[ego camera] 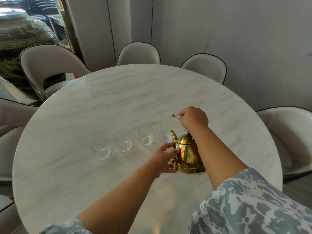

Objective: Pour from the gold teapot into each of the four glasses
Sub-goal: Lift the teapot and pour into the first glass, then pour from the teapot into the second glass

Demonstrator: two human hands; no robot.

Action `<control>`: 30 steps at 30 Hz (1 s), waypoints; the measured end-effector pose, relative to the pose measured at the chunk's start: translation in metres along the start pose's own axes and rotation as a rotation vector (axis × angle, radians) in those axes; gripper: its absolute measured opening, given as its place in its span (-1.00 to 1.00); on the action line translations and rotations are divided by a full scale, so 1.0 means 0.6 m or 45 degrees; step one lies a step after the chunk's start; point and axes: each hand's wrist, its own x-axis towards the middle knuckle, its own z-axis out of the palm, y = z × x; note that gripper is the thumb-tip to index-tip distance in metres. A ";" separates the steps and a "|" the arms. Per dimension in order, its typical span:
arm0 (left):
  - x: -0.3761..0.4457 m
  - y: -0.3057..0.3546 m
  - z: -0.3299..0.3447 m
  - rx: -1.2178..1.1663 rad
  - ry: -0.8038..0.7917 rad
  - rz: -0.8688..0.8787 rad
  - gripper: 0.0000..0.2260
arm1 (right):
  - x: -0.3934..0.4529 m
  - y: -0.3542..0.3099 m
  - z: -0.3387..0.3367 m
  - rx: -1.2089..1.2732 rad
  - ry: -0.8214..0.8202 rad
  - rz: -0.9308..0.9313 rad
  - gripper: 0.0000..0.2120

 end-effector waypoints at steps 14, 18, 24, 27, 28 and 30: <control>-0.005 -0.020 -0.023 0.016 0.100 0.079 -0.55 | -0.063 0.010 0.015 0.309 0.218 -0.063 -0.71; -0.019 -0.024 -0.038 -0.028 0.131 0.109 -0.57 | -0.068 -0.015 0.010 0.327 0.212 -0.119 -0.70; -0.035 -0.032 -0.070 -0.026 0.204 0.129 -0.54 | -0.073 -0.058 0.017 0.339 0.162 -0.180 -0.69; -0.042 -0.035 -0.087 -0.008 0.238 0.133 -0.51 | -0.073 -0.082 0.023 0.328 0.128 -0.204 -0.69; -0.044 -0.035 -0.092 -0.011 0.247 0.137 -0.50 | -0.071 -0.090 0.024 0.315 0.113 -0.208 -0.69; -0.047 -0.034 -0.099 -0.025 0.260 0.148 -0.50 | -0.067 -0.105 0.025 0.288 0.087 -0.204 -0.70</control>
